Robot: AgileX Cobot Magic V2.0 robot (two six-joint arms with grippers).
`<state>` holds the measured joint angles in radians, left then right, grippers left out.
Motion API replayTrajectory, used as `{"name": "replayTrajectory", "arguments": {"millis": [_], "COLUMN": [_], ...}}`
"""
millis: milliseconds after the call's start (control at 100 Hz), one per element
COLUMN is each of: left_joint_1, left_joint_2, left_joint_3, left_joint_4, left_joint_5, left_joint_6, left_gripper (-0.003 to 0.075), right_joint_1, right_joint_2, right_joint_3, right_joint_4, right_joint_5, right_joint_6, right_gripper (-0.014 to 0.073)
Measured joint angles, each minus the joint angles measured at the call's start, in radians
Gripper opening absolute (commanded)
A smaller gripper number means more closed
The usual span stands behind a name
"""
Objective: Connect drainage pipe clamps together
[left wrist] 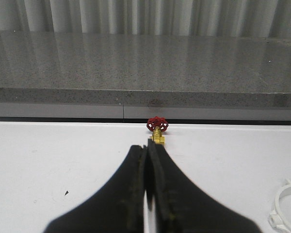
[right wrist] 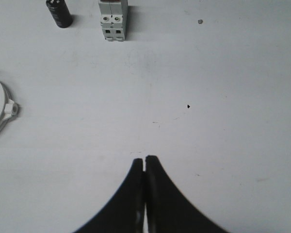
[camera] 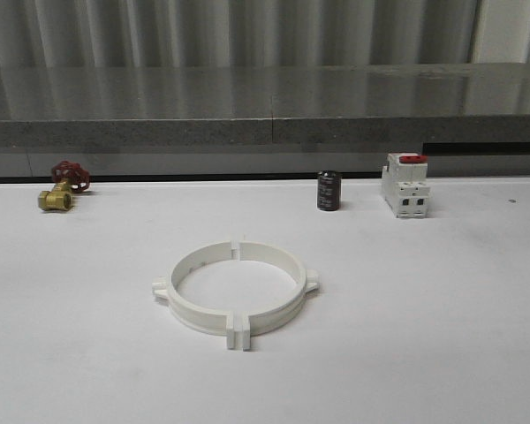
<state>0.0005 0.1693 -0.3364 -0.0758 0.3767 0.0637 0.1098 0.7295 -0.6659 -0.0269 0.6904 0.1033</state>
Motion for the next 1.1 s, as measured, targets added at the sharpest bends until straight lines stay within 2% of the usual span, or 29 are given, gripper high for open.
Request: {"name": "replayTrajectory", "arguments": {"millis": [410,630,880,970,1100], "left_joint_1": [0.0,0.0,0.0,0.0,0.0], "left_joint_2": [0.0,0.0,0.0,0.0,0.0], "left_joint_3": [0.0,0.0,0.0,0.0,0.0], "left_joint_4": [0.0,0.0,0.0,0.0,0.0], "left_joint_5": [0.0,0.0,0.0,0.0,0.0], "left_joint_6": [0.0,0.0,0.0,0.0,0.0], "left_gripper": [-0.0021,-0.0021,-0.0021,-0.0021,-0.0021], "right_joint_1": [0.0,-0.007,-0.07,-0.094,-0.118], "right_joint_2": [-0.287,-0.416,-0.546,-0.598,-0.68], "right_joint_3": [0.226,0.396,0.618,0.675,0.694], "right_joint_4": [0.0,-0.01,-0.01,-0.01,-0.01], "right_joint_5": [-0.192,-0.413,-0.643,-0.69,-0.68], "right_joint_6": [0.0,0.0,0.0,0.0,0.0], "right_gripper": [-0.0066,-0.0066,-0.0066,-0.0066,-0.0066]}}
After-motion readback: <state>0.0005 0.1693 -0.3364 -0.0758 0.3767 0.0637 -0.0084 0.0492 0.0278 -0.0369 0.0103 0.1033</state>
